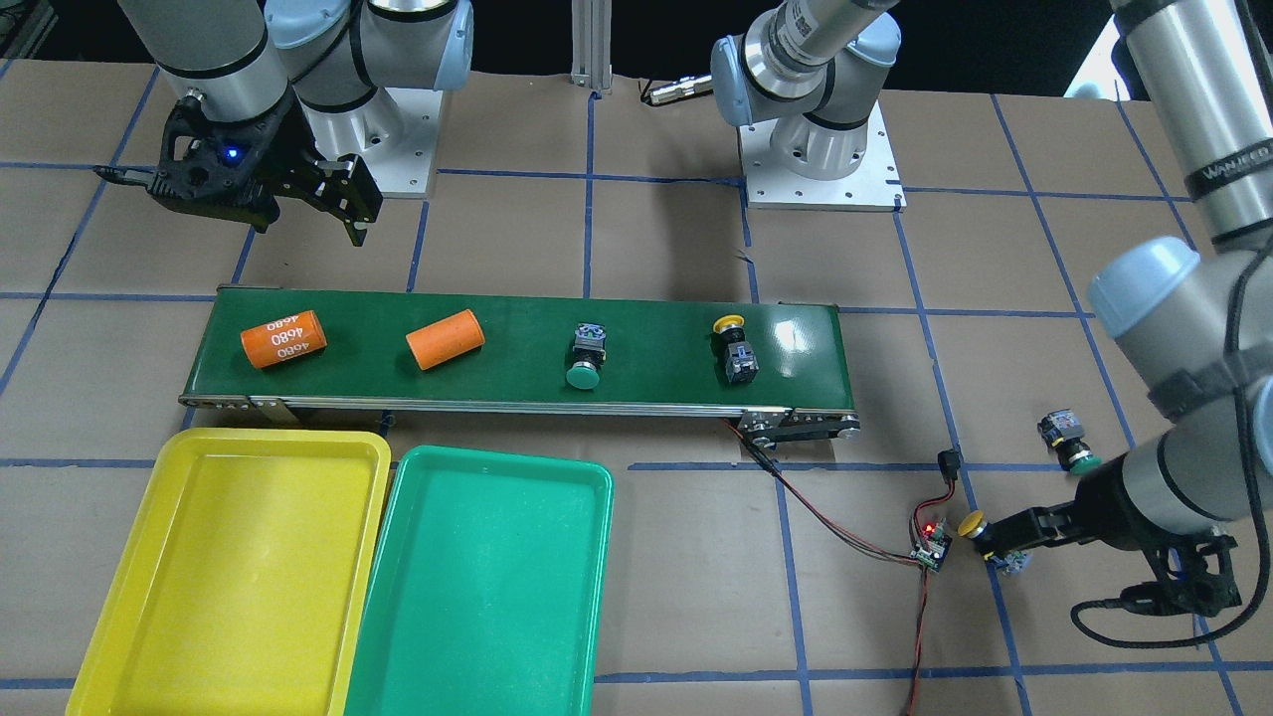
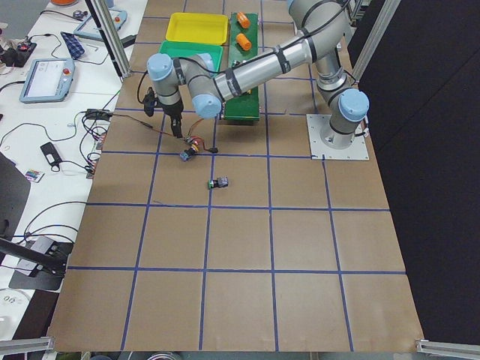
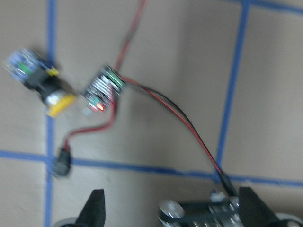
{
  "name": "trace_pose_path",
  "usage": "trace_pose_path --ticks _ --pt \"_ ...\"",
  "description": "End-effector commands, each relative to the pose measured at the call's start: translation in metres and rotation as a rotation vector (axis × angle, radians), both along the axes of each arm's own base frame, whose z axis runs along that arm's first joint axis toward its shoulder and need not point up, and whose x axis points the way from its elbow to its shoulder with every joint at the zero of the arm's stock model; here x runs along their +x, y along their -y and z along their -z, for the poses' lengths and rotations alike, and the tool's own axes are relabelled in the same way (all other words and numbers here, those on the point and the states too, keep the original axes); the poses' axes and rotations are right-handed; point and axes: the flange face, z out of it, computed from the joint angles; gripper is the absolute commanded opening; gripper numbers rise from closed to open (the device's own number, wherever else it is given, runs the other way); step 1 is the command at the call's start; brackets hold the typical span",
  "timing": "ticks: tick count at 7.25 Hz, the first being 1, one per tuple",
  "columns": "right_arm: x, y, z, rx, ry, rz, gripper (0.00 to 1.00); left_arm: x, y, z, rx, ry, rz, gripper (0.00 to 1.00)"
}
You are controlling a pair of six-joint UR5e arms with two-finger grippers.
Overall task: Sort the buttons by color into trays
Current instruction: 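Move the left gripper to the second yellow push-button and grasp it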
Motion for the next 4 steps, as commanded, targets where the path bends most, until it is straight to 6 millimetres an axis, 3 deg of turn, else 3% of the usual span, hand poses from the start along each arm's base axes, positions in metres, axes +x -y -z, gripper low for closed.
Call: trace_pose_path --ticks 1,3,4 --pt "-0.001 0.002 0.003 0.01 -0.015 -0.001 1.0 0.03 0.005 0.05 0.061 -0.023 -0.003 1.0" --pt "-0.001 0.004 0.007 0.015 -0.015 -0.001 1.0 0.026 -0.001 0.069 0.093 -0.034 -0.001 0.99" --pt "-0.001 0.004 0.008 0.017 -0.014 -0.01 1.0 0.023 0.0 0.071 0.085 -0.065 -0.007 0.92"
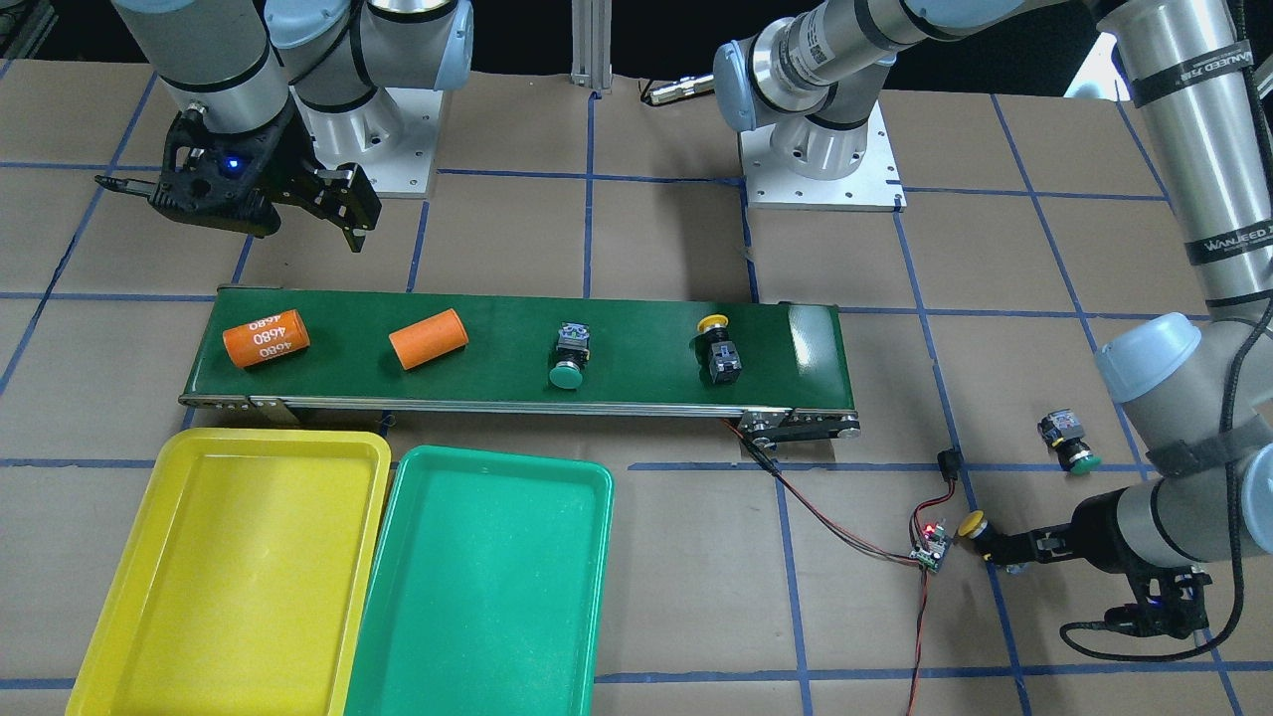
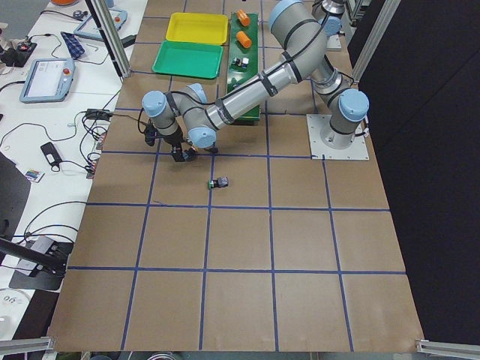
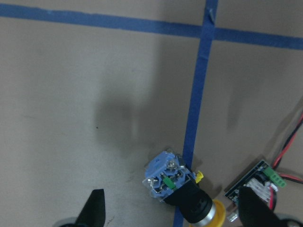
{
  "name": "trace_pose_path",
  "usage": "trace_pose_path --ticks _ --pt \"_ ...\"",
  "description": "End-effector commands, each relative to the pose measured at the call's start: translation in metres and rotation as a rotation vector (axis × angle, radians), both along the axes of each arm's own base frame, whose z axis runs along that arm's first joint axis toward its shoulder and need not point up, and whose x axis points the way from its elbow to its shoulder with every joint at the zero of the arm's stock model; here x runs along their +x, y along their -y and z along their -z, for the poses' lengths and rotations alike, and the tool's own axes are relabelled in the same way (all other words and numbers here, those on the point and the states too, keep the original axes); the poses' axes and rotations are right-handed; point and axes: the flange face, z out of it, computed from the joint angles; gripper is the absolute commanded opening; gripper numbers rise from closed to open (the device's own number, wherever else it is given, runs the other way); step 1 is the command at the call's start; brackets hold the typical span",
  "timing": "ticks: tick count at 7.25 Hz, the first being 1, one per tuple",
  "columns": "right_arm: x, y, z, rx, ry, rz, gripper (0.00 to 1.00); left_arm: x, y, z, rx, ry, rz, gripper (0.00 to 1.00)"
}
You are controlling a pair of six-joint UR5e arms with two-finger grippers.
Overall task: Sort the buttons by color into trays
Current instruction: 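Move the left gripper to the second yellow push-button and grasp it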
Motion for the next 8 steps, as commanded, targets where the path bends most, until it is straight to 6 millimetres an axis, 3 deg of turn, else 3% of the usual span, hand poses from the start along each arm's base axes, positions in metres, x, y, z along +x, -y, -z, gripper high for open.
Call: trace_pose_path --ticks 1,2,4,5,6,7,8 --pt "0.0 0.004 0.006 0.012 0.002 -0.007 1.0 -0.001 -0.001 0.014 0.0 -0.057 -0.007 0.9" --pt "0.0 0.013 0.016 0.033 0.017 -0.004 1.0 0.001 0.0 0.021 0.004 -0.053 -0.011 0.9" --pt "-0.005 0.025 0.003 -0.031 0.011 0.019 1.0 0.0 -0.002 0.031 0.024 -0.055 -0.01 0.85" --pt "-0.003 0.027 0.006 -0.039 0.015 0.015 1.0 -0.004 -0.007 0.036 0.038 -0.058 -0.009 0.61" --pt "-0.001 0.046 0.027 -0.039 0.017 0.009 1.0 -0.006 -0.007 0.032 0.035 -0.055 -0.005 0.25" --pt "0.016 0.048 0.036 -0.032 0.036 -0.017 1.0 -0.006 -0.008 0.029 0.035 -0.055 -0.005 0.12" --pt "0.04 0.059 0.049 -0.064 0.079 -0.023 1.0 -0.012 -0.008 0.02 0.03 -0.051 0.001 0.1"
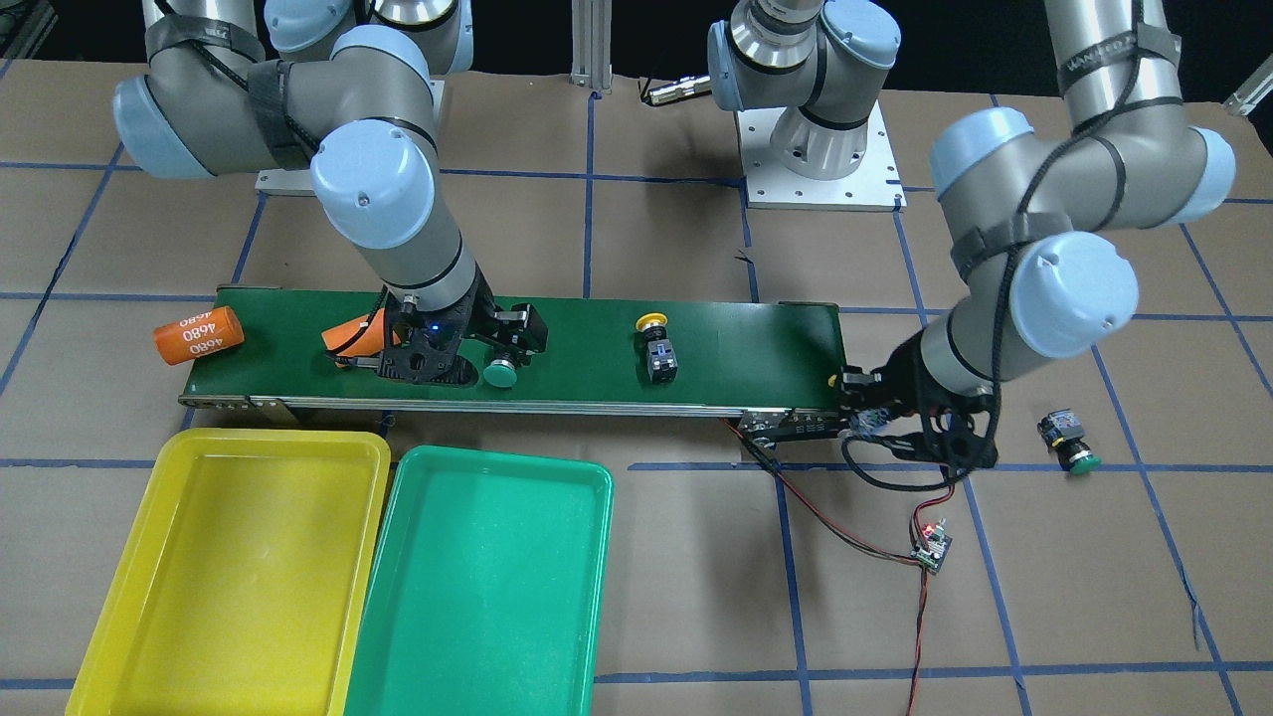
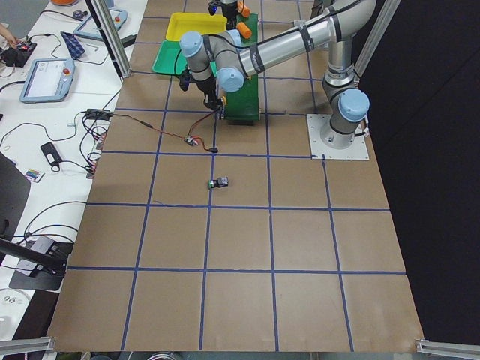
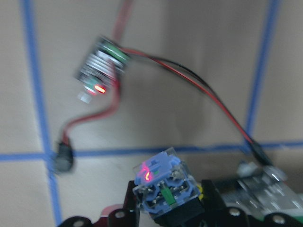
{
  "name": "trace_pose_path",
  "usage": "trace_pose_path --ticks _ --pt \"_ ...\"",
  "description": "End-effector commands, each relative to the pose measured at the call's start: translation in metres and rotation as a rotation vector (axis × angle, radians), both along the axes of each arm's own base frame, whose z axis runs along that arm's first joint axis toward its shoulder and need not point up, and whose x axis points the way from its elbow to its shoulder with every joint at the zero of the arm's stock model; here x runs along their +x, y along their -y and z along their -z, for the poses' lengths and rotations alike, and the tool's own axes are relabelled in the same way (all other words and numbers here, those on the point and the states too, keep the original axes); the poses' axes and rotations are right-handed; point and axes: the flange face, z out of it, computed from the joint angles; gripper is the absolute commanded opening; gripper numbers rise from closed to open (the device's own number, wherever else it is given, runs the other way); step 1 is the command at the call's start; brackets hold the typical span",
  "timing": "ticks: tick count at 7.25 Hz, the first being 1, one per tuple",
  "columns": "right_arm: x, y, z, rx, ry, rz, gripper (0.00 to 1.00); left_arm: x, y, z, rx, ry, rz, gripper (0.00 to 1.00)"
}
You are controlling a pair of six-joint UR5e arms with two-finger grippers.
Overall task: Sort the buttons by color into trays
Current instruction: 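Place the yellow button on the belt with left while right grasps green button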
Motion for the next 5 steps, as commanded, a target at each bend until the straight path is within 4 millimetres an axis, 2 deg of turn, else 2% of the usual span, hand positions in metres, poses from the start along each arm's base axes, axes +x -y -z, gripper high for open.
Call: trace_pose_path --ticks 1,2,3,4,5 --pt "-0.002 -0.012 0.042 0.087 -0.028 0.003 1.0 -0.06 -0.062 0.015 0.029 0.002 0.11 0.09" --pt "-0.003 -0.01 0.045 0.088 -0.037 0.017 1.0 -0.074 -0.064 0.034 0.004 0.006 0.161 0.1" --pt "-0.003 -0.009 0.046 0.091 -0.044 0.06 0.52 -0.079 -0.063 0.041 -0.006 0.001 0.189 0.35" --pt "-0.004 -0.01 0.048 0.108 -0.053 0.084 0.01 -0.08 -0.065 0.046 0.001 -0.003 0.187 0.74" --pt "-0.004 -0.012 0.047 0.121 -0.058 0.084 0.0 -0.076 -0.059 0.029 -0.053 -0.003 0.166 0.99"
